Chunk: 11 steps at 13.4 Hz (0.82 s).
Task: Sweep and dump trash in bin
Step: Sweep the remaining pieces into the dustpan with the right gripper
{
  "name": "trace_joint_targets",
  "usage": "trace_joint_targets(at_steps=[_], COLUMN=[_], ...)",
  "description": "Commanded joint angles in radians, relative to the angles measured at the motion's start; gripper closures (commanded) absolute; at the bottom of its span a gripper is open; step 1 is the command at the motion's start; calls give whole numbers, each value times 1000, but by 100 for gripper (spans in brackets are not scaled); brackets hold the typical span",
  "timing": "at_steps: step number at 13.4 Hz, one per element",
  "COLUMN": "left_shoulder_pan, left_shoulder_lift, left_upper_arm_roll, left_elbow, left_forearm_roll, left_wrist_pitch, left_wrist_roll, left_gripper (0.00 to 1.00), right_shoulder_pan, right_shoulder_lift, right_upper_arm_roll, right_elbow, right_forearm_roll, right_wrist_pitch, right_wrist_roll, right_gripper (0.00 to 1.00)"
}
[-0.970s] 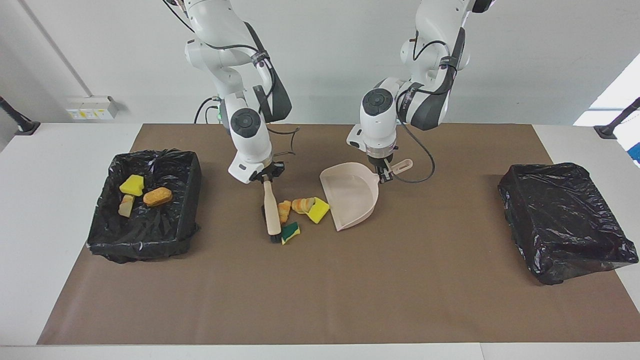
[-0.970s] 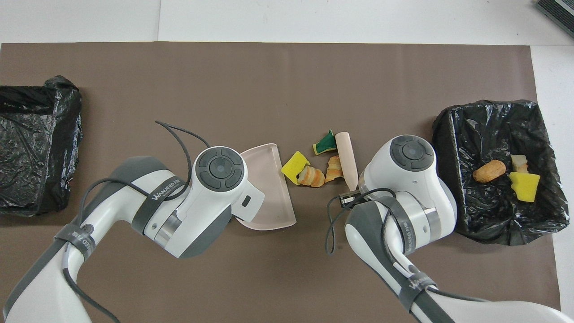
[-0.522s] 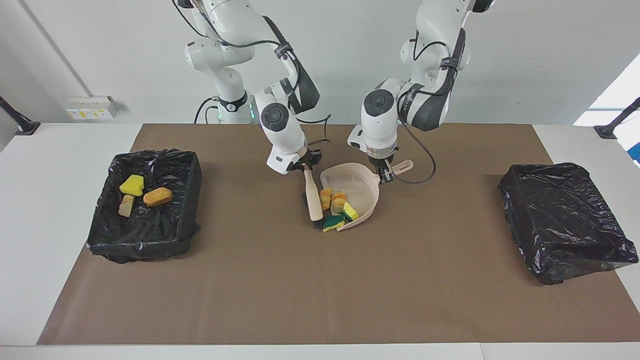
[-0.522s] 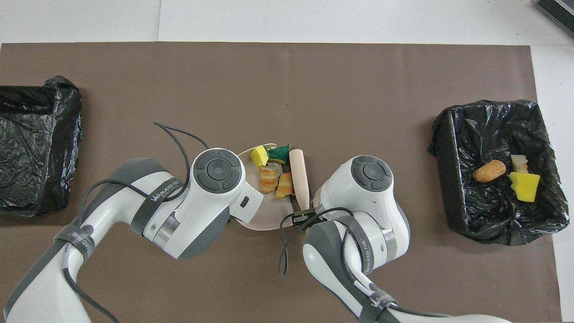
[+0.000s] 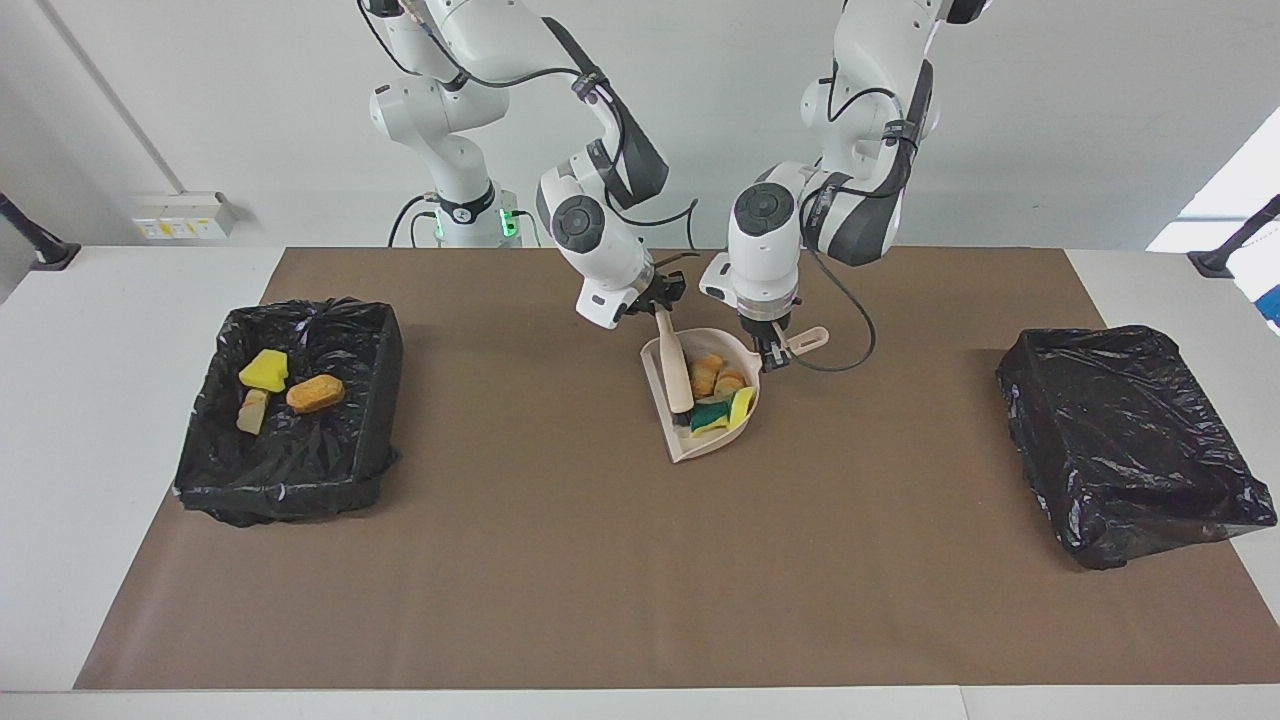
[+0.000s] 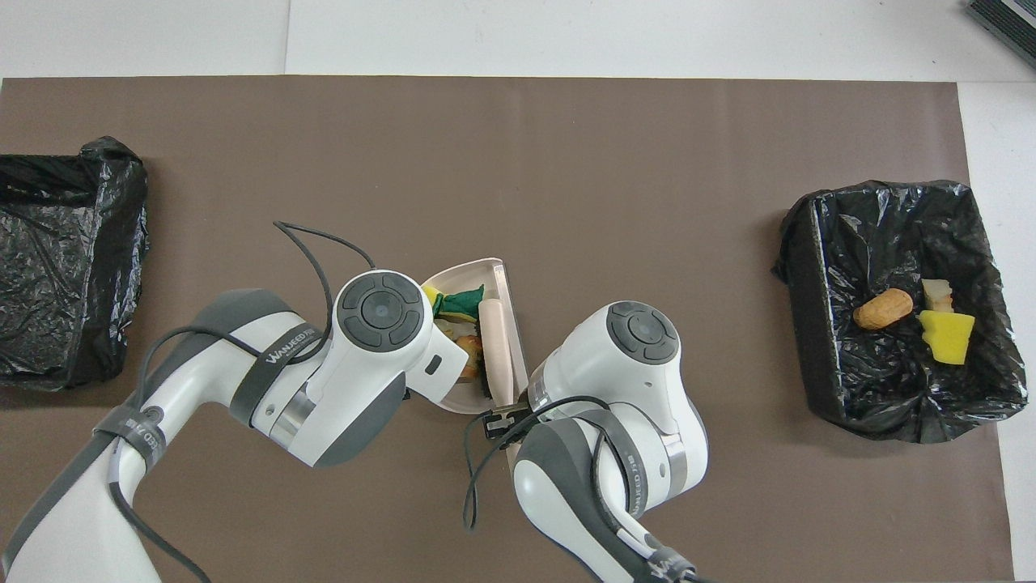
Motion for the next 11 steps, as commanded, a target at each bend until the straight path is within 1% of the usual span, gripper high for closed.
trace_joint_targets(at_steps=[1,3,5,7,8,11], left_shoulder_pan=[29,35,47,49,47,47], left_shoulder_lift=[-19,-17,-19,-36,-48,-49], left_upper_arm_roll=[-2,-2,4,33,44,44], left_elbow=[-34,-32,-34,-30,-30,-32], left_forearm_roll=[-15,-35,-55,-103,-123,-127], left_wrist_pitch=[57,61,63,57,58,55], left_wrist_roll=[73,95,132,217,230,230], left_gripper=[100,100,100,100,100,100], right_shoulder_pan=[-55,-93,-97,-104,-103,-94], right_shoulder_lift=[-59,-95,-122,-133,-133,-136], right_upper_arm_roll=[-7,-6,-9,-7,-4,3], right_elbow=[12,20,27,27,27,27], right_forearm_roll=[-13,-76,-134,-189,-200,-200], right_wrist_pitch=[-92,-135,-163,-174,-172,-151], right_wrist_roll=[-6,-8,6,32,62,106], right_gripper=[100,100,100,100,100,100])
